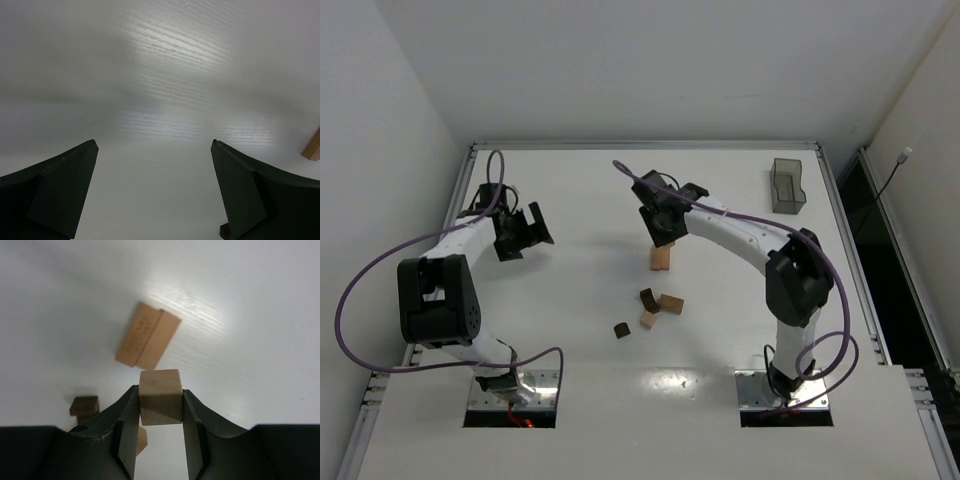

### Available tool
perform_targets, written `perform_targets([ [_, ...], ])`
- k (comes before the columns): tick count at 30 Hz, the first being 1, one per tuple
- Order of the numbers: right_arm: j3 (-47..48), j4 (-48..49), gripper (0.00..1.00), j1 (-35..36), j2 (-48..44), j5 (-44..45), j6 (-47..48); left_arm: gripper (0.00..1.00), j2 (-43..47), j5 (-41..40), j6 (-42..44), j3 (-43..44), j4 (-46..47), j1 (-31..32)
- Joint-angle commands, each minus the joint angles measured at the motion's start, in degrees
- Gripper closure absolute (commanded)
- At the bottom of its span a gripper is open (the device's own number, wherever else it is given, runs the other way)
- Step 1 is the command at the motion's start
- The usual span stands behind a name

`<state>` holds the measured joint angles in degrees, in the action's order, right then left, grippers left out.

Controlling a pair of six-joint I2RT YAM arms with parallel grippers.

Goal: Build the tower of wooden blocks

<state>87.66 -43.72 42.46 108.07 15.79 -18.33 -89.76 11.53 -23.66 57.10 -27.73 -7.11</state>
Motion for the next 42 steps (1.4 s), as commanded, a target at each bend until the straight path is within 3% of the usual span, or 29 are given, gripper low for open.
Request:
perform_targets([
  [1,4.18,0.48,1.0,-2.2,-0.23,9.26,-9.97,0.04,1.69,-0.72,-0.51,1.78,0.66,-0.71],
  [11,13.5,-3.3,1.0,-5.28,5.39,8.55,-19.28,0.04,-2.44,-2.39,0.63,4.33,-0.93,-0.71],
  [16,12.98,-4.35,1.0,-5.28,6.1,8.03,-21.92,0.04,-2.97,-2.39,0.63,4.95,-0.93,-0.71],
  [28,10.6,-3.74,1.0,-5.28,8.73,-3.83,-24.04,0.04,-2.97,-2.39,0.02,3.1,0.3,-0.71],
  [42,9.55,-3.74,1.0,-5.81,12.16,-2.87,-25.09,0.04,-3.5,-1.87,0.02,3.1,0.3,-0.71],
])
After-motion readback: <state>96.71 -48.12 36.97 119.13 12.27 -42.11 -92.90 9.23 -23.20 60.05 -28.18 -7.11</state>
